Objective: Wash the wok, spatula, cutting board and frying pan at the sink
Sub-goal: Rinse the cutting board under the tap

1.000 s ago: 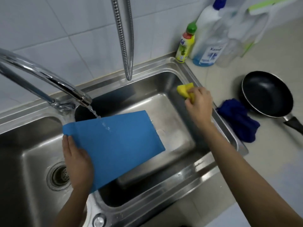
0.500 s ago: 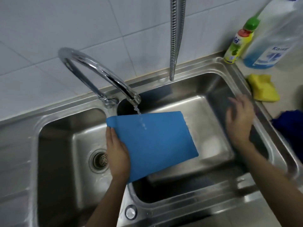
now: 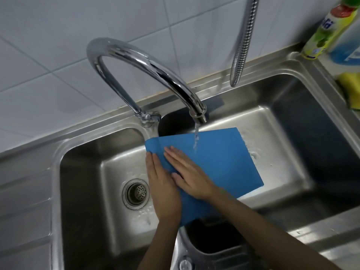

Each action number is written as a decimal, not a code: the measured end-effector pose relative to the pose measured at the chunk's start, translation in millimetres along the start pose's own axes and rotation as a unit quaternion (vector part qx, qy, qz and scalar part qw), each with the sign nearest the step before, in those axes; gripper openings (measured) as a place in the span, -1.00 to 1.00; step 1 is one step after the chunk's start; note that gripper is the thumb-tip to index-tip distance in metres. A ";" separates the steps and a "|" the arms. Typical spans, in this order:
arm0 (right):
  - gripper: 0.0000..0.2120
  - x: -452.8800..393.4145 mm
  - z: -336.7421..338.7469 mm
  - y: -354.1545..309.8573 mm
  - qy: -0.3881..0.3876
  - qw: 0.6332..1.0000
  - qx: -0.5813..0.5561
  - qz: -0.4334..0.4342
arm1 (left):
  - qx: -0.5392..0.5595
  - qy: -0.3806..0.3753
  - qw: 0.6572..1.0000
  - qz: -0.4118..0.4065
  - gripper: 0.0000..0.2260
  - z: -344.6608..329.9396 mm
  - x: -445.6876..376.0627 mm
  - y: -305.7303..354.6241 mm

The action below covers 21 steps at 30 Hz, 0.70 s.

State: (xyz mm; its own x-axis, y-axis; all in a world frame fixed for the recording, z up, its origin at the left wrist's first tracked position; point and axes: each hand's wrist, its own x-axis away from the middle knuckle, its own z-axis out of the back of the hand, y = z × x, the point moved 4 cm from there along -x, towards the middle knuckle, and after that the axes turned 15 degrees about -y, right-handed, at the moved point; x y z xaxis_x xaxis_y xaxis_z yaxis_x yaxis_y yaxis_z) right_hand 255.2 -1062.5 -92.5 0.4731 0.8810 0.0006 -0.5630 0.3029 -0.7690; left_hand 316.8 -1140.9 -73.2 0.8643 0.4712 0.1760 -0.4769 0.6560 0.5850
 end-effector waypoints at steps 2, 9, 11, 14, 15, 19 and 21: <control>-0.46 -1.7 2.7 31.2 -0.009 0.997 0.071 -0.016 | 0.010 0.014 1.000 0.000 -0.55 -0.7 -1.3 -1.0; -0.32 51.0 8.9 147.5 0.097 0.839 -0.097 -0.526 | 0.008 0.017 1.000 0.009 -0.56 -1.7 -0.6 0.8; -0.31 66.8 7.3 149.7 0.107 0.798 -0.114 -0.582 | 0.012 0.016 1.000 0.008 -0.55 -0.8 0.7 1.6; -0.29 71.3 -4.4 121.5 0.108 0.798 -0.105 -0.583 | 0.019 0.016 1.000 0.004 -0.54 2.5 1.0 4.1; -0.28 66.9 -10.2 105.1 0.106 0.819 -0.093 -0.556 | 0.022 0.015 1.000 0.004 -0.54 2.7 0.5 4.5; -0.32 35.5 -31.6 16.2 0.088 0.948 0.011 -0.305 | 0.031 0.009 0.999 0.014 -0.54 1.9 0.1 3.7; -0.48 27.5 -39.6 -10.2 0.086 0.975 0.042 -0.198 | 0.043 0.004 0.999 0.009 -0.54 1.4 0.5 3.2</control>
State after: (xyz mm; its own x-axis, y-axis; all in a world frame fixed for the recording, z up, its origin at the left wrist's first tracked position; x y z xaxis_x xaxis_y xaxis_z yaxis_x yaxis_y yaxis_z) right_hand 300.8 -1055.8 -110.0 0.7677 0.6166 0.1746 -0.3627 0.6427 -0.6748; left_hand 315.9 -1139.4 -70.2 0.8538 0.4880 0.1814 -0.4770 0.5937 0.6481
